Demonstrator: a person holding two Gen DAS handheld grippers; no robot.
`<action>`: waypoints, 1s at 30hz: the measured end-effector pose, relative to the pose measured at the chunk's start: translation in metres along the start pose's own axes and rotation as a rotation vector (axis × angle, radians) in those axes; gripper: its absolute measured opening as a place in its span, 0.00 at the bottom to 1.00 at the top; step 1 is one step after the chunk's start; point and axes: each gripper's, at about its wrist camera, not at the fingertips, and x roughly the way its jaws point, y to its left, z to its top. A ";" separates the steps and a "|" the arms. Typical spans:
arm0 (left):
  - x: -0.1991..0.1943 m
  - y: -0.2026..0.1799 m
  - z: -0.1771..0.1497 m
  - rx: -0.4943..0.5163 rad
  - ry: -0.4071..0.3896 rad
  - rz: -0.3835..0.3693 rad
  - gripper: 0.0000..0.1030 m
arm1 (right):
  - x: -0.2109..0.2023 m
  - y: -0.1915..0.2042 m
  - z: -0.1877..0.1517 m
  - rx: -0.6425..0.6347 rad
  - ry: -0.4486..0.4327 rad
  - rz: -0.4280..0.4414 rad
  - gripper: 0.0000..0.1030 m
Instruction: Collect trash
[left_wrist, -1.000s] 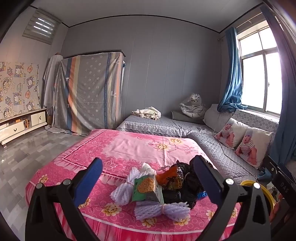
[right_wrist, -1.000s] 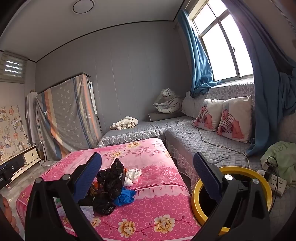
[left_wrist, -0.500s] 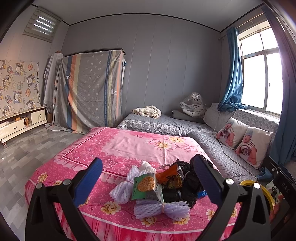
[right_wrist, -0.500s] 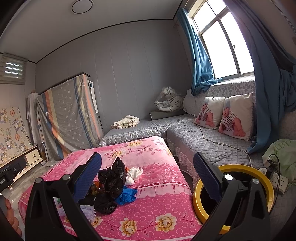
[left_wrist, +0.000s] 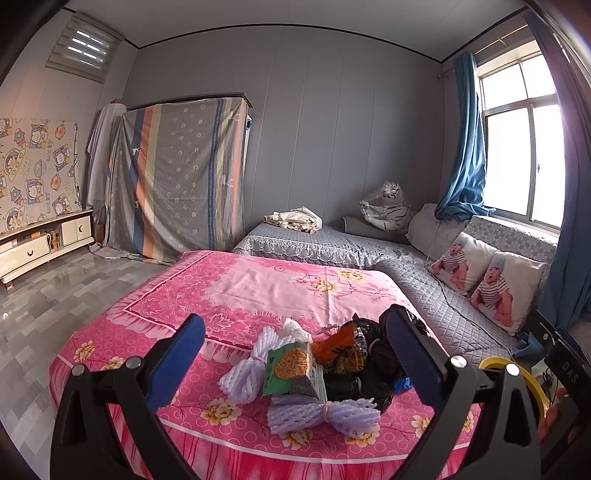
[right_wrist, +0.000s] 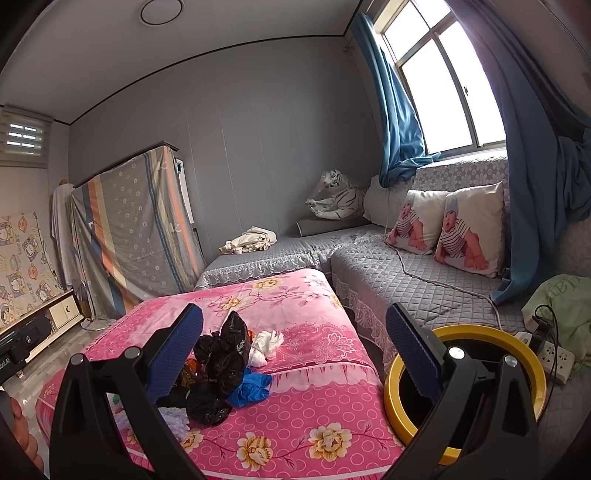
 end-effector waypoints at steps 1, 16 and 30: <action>0.000 0.000 0.000 0.000 0.000 0.001 0.92 | 0.000 0.000 0.000 0.000 0.001 0.000 0.92; 0.001 0.000 -0.001 0.000 0.001 0.000 0.92 | 0.001 0.000 -0.002 0.001 0.010 -0.002 0.92; 0.001 -0.001 -0.003 0.000 0.003 -0.002 0.92 | 0.001 -0.001 -0.002 -0.003 0.012 -0.006 0.92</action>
